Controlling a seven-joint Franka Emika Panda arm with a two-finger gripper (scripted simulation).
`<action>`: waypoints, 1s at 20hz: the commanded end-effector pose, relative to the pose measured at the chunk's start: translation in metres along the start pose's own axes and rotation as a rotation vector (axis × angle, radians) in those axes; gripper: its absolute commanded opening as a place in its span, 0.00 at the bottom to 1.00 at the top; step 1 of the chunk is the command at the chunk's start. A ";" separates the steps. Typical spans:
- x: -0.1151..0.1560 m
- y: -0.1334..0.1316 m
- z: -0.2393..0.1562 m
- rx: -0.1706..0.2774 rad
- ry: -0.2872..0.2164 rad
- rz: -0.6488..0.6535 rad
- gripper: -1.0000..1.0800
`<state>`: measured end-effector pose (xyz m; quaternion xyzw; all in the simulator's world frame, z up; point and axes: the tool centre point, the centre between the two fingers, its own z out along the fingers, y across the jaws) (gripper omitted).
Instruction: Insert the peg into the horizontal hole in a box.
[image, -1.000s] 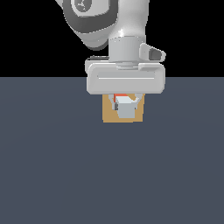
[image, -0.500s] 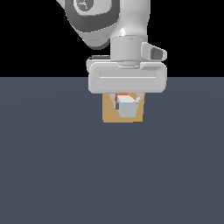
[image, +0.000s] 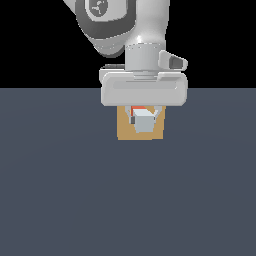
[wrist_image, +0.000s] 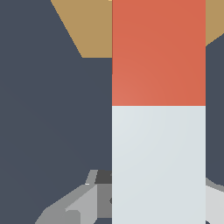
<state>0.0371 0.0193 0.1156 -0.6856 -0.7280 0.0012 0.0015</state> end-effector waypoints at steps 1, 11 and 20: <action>0.014 0.001 -0.002 -0.004 0.001 -0.002 0.00; 0.083 0.001 -0.003 -0.006 0.001 -0.002 0.00; 0.086 0.003 -0.003 -0.006 0.001 -0.002 0.00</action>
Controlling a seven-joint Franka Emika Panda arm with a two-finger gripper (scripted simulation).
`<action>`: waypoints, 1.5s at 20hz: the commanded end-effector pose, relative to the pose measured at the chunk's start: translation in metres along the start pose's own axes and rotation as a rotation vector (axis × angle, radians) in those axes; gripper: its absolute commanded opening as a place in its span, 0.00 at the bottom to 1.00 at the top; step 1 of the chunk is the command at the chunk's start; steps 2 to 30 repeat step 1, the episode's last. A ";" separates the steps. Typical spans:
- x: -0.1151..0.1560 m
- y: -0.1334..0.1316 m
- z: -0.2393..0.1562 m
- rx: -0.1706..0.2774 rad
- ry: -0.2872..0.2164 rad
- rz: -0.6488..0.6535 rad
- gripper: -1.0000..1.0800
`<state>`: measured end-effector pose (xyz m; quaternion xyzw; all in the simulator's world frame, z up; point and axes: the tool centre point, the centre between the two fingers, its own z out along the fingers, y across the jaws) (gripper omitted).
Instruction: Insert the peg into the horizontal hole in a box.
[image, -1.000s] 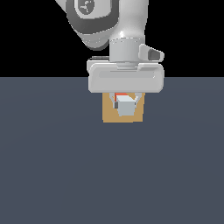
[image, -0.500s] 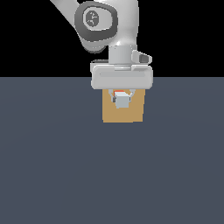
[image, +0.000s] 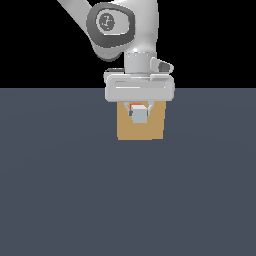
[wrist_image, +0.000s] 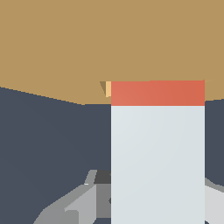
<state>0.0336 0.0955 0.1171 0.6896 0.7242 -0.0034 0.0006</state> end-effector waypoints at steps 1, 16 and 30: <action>0.010 0.002 -0.002 -0.006 0.007 -0.013 0.00; 0.010 0.002 -0.002 -0.006 0.007 -0.013 0.00; 0.010 0.002 -0.002 -0.006 0.007 -0.013 0.00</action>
